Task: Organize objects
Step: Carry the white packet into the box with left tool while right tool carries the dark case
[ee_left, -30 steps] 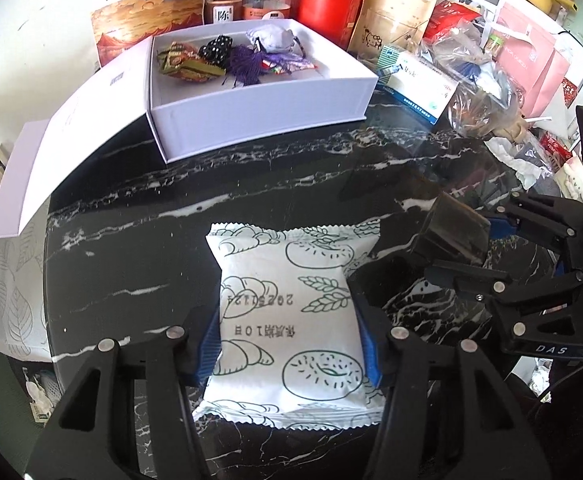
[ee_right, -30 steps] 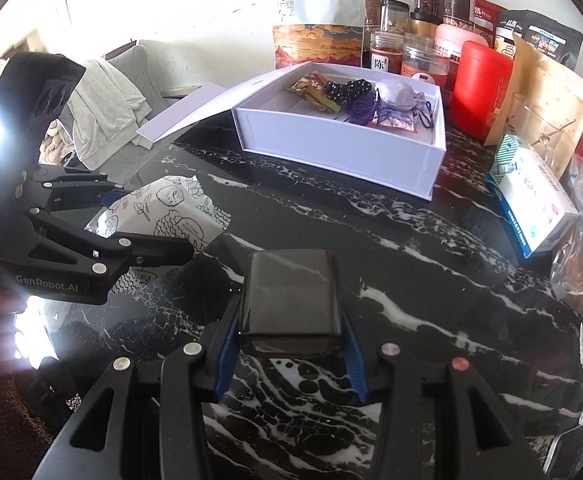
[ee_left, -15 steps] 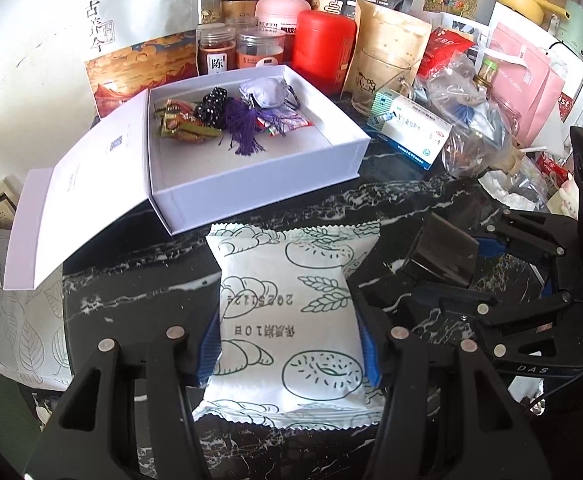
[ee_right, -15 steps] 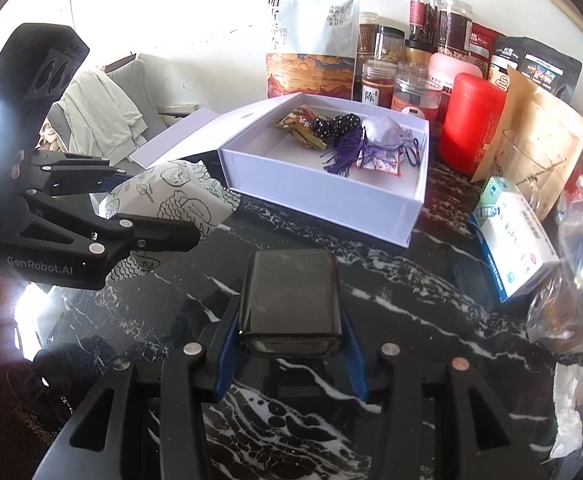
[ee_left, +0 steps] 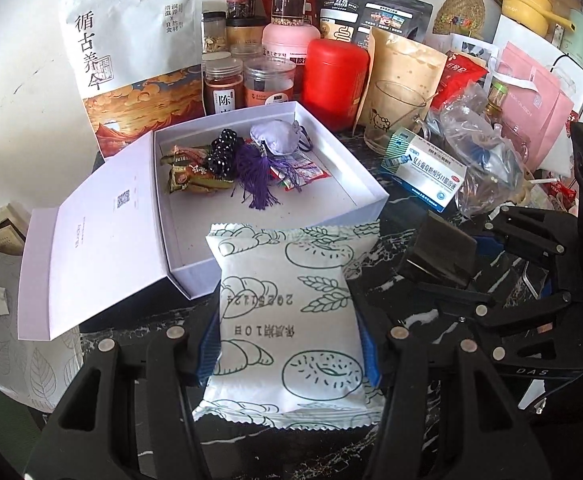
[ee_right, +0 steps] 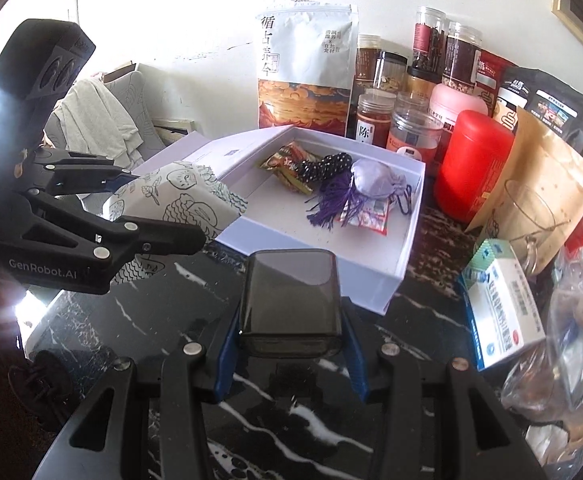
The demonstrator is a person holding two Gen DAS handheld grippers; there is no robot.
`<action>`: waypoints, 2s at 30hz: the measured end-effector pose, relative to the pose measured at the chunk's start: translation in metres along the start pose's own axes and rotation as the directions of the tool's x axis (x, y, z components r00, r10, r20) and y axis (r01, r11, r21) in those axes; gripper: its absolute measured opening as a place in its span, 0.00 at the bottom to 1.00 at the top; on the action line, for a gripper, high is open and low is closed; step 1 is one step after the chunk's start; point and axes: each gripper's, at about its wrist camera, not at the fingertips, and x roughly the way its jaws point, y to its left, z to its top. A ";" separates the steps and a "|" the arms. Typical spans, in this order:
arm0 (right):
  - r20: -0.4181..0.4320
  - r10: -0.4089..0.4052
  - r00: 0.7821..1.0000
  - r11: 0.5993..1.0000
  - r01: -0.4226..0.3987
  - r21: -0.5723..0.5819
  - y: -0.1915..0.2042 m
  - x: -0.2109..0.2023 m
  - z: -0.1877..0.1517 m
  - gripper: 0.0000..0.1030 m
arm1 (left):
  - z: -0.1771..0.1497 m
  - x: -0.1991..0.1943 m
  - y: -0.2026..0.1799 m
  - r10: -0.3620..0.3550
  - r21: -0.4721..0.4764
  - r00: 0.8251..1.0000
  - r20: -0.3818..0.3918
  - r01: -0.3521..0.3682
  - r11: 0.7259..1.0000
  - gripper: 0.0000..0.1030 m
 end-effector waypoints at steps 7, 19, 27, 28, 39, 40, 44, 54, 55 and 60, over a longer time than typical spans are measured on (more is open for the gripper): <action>0.007 -0.003 1.000 1.000 0.003 -0.005 -0.017 0.016 0.024 0.45 | 0.030 0.017 0.010 -0.001 0.004 1.000 0.005 0.001 1.000 0.52; 0.037 0.001 0.999 1.000 -0.001 0.008 -0.047 0.050 0.065 0.45 | 0.078 0.052 0.040 -0.001 -0.005 1.000 0.027 0.001 1.000 0.52; 0.076 -0.012 0.997 1.000 0.013 -0.011 -0.065 0.067 0.091 0.45 | 0.116 0.069 0.060 0.020 -0.012 0.998 0.063 -0.019 1.000 0.52; 0.080 -0.015 0.997 1.000 0.016 -0.013 -0.067 0.069 0.095 0.45 | 0.121 0.071 0.062 0.024 -0.011 0.997 0.069 -0.024 1.000 0.52; 0.086 -0.021 0.996 1.000 0.020 0.005 -0.088 0.100 0.124 0.45 | 0.156 0.103 0.079 0.092 -0.003 0.992 0.082 -0.092 0.996 0.52; 0.089 -0.017 0.996 1.000 0.017 0.005 -0.088 0.103 0.125 0.45 | 0.157 0.106 0.080 0.093 0.005 0.992 0.081 -0.094 0.996 0.52; 0.095 0.051 0.994 0.998 -0.049 -0.026 -0.087 0.114 0.125 0.45 | 0.157 0.118 0.085 0.058 0.002 0.996 0.071 -0.058 0.998 0.52; 0.004 0.025 1.000 0.999 -0.025 -0.021 -0.094 0.147 0.111 0.45 | 0.152 0.152 0.078 0.068 0.030 0.998 0.001 -0.068 0.997 0.52; -0.004 0.037 0.999 0.999 -0.037 -0.021 -0.094 0.151 0.110 0.45 | 0.151 0.156 0.078 0.078 0.035 0.997 -0.004 -0.078 0.996 0.52; -0.019 0.040 0.999 0.999 -0.040 -0.024 -0.093 0.157 0.105 0.45 | 0.148 0.168 0.079 0.086 0.036 0.996 -0.033 -0.084 0.996 0.52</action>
